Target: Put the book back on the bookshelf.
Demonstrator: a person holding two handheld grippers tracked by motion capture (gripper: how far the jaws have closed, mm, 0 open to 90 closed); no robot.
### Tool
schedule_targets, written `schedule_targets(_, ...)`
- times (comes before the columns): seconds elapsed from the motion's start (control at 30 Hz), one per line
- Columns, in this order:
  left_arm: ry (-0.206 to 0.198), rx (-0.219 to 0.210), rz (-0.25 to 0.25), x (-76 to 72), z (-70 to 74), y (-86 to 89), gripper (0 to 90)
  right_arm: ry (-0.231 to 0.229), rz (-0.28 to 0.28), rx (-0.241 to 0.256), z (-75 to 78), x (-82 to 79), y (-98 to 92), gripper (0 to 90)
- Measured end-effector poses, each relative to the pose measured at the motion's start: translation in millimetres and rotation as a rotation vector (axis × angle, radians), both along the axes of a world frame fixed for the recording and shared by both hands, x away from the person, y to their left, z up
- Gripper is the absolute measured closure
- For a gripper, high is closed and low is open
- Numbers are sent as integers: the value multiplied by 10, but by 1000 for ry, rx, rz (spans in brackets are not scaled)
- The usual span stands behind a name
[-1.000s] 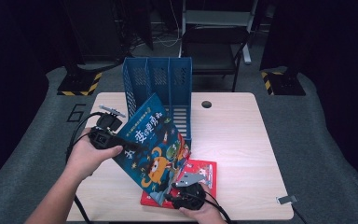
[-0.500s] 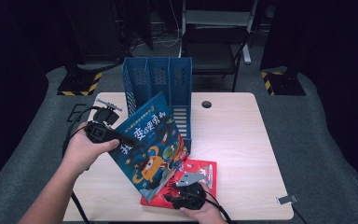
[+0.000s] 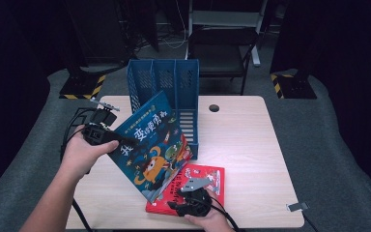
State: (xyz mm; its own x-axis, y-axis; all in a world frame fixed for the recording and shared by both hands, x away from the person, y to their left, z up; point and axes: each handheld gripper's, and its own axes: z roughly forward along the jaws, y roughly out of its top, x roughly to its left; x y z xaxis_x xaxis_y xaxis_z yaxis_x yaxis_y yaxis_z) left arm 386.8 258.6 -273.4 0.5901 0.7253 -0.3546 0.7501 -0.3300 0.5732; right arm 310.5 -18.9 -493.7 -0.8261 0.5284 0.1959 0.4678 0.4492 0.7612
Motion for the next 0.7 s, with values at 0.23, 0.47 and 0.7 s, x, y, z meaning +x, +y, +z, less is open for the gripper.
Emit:
schedule_targets(0.23, -2, -15, 12, 13, 2, -7, 828, -22, 7, -8, -5, 60, 175, 447)
schedule_targets(0.47, -16, -41, 5, 7, 57, -18, 828, -26, -2, 8, -19, 78, 245, 430)
schedule_targets(0.7, -36, -62, 10, -7, 141, -54, 828, -9, -24, 30, -27, 98, 279, 422)
